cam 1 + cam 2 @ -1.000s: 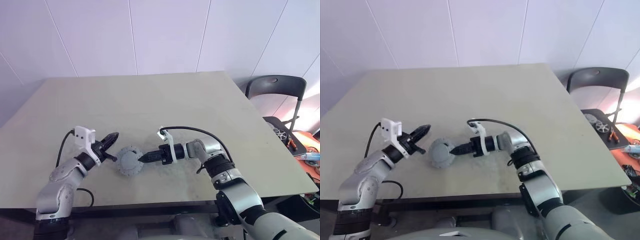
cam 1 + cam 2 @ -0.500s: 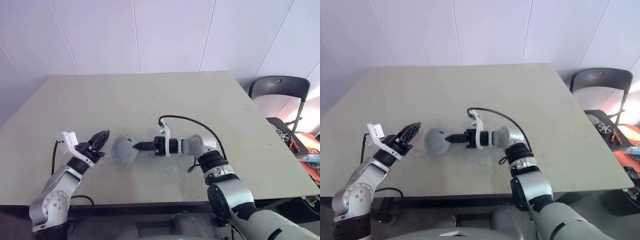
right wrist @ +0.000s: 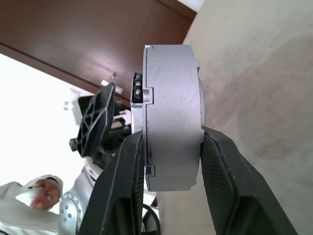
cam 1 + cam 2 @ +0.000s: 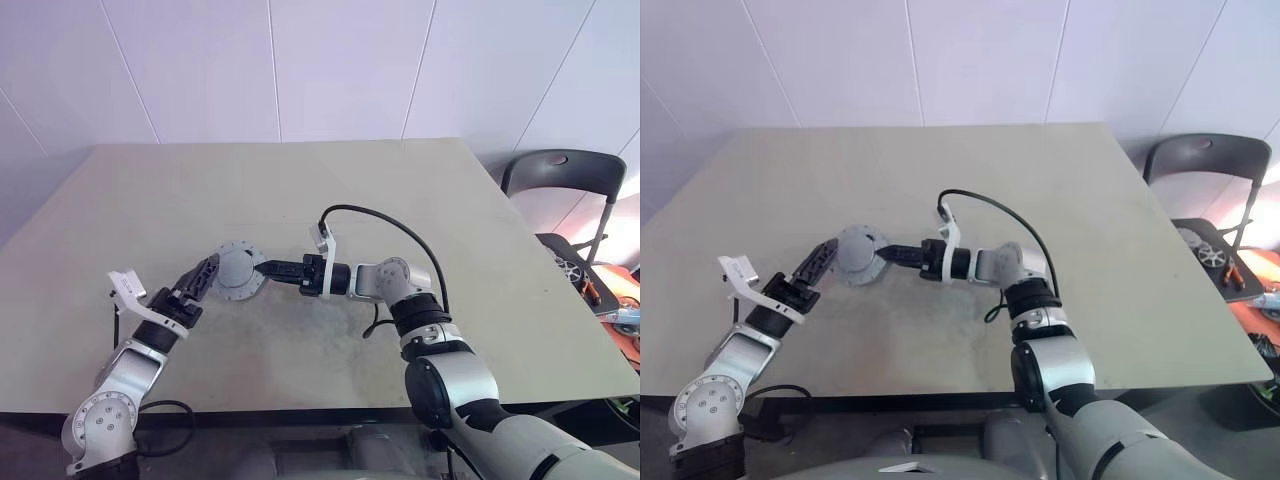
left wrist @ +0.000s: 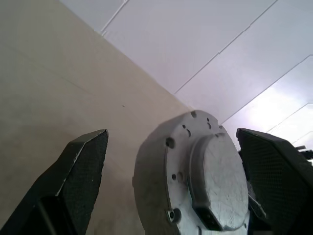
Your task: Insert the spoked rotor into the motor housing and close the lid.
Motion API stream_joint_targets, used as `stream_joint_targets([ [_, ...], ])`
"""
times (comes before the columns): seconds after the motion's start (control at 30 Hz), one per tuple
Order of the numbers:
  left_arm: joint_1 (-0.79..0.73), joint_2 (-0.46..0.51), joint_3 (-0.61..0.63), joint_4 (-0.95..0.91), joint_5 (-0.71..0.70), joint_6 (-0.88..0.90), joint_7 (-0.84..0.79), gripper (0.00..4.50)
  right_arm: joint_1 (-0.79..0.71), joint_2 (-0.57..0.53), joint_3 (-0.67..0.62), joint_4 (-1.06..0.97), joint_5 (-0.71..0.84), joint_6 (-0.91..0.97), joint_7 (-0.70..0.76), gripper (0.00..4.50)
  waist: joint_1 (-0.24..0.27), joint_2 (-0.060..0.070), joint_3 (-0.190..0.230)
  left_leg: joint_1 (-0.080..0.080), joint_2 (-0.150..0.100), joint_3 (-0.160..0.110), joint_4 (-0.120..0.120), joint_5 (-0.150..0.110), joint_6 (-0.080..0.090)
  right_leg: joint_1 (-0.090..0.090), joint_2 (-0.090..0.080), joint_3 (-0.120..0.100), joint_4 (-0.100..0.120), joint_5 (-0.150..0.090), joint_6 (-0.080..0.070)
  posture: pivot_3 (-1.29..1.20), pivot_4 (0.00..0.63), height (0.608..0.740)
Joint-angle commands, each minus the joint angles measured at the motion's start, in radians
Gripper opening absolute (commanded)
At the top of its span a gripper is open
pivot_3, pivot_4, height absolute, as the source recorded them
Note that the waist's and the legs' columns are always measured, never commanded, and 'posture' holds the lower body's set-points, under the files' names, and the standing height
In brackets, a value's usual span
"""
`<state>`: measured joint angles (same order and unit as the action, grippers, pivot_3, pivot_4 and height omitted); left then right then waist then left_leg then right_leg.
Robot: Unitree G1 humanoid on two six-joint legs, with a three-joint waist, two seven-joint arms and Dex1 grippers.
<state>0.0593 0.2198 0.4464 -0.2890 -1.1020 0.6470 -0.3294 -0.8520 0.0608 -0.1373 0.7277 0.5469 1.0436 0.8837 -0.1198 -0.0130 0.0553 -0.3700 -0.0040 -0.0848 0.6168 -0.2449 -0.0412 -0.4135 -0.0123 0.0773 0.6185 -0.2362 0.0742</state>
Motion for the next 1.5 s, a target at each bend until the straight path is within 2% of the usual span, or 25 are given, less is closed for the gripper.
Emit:
stream_joint_targets([
  [0.03,-0.005,0.002,-0.012,-0.052,-0.068,0.016,-0.013,4.46,-0.026,0.016,-0.043,-0.063,0.071,0.010,0.011,1.38,0.000,0.000,0.000,0.000,0.000,0.000,0.000,0.000,0.000,0.000,0.000,0.000,0.000,0.000,0.000,0.00,0.000,0.740],
  [0.3,-0.006,0.003,-0.024,-0.043,-0.119,0.032,0.006,4.46,-0.006,0.019,-0.023,-0.085,0.077,0.033,0.006,1.38,0.000,0.000,0.000,0.000,0.000,0.000,0.001,0.000,0.000,0.000,0.000,0.000,0.000,0.000,0.000,0.00,0.000,0.740],
  [0.33,-0.005,0.006,-0.027,-0.041,-0.123,0.037,0.009,4.09,-0.003,0.020,-0.025,-0.090,0.080,0.034,0.005,1.38,0.000,0.000,0.000,0.000,0.000,0.000,0.001,0.000,0.000,0.000,0.000,0.000,0.000,0.000,0.000,0.00,0.000,0.740],
  [0.37,-0.004,0.008,-0.031,-0.038,-0.127,0.044,0.012,3.98,-0.003,0.022,-0.030,-0.094,0.086,0.037,0.006,1.38,0.000,0.000,0.000,0.000,0.000,0.000,0.001,0.000,0.000,0.000,0.000,0.000,0.000,0.000,0.000,0.00,0.000,0.740],
  [0.47,-0.004,0.009,-0.035,-0.031,-0.123,0.048,0.016,3.08,-0.004,0.024,-0.045,-0.106,0.108,0.048,0.008,1.38,0.000,0.000,0.000,0.000,0.000,0.000,0.001,0.000,0.000,0.000,0.000,0.000,0.000,0.000,0.000,0.00,0.000,0.740],
  [0.77,-0.023,0.015,-0.023,0.034,-0.086,0.021,0.049,3.08,-0.002,0.030,-0.053,-0.129,0.139,0.072,0.027,1.38,0.000,0.000,0.000,0.000,0.000,0.000,0.001,0.000,0.000,0.000,0.000,0.000,0.000,0.000,0.000,0.00,0.000,0.740],
  [0.87,-0.025,0.015,-0.029,0.041,-0.073,0.013,0.049,3.71,0.000,0.031,-0.050,-0.134,0.137,0.073,0.028,1.38,0.000,0.000,0.000,0.000,0.000,0.000,0.001,0.000,0.000,0.000,0.000,0.000,0.000,0.000,0.000,0.00,0.000,0.740],
  [0.93,-0.022,0.016,-0.034,0.034,-0.080,0.017,0.042,4.38,-0.002,0.033,-0.052,-0.133,0.138,0.070,0.027,1.38,0.000,0.000,0.000,0.000,0.000,0.000,0.001,0.000,0.000,0.000,0.000,0.000,0.000,0.000,0.000,0.00,0.000,0.740],
  [0.97,-0.022,0.019,-0.035,0.033,-0.082,0.021,0.039,4.47,-0.002,0.034,-0.051,-0.134,0.139,0.069,0.029,1.38,0.000,0.000,0.000,0.000,0.000,0.000,0.001,0.000,0.000,0.000,0.000,0.000,0.000,0.000,0.000,0.00,0.000,0.740],
  [1.5,-0.063,0.015,-0.086,0.058,-0.113,0.069,-0.005,4.47,0.001,0.059,-0.078,-0.138,0.168,0.068,0.018,1.38,-0.001,0.000,0.000,-0.001,0.000,0.000,0.003,0.000,0.000,0.000,0.000,0.000,0.002,0.000,0.000,0.00,0.000,0.740],
])
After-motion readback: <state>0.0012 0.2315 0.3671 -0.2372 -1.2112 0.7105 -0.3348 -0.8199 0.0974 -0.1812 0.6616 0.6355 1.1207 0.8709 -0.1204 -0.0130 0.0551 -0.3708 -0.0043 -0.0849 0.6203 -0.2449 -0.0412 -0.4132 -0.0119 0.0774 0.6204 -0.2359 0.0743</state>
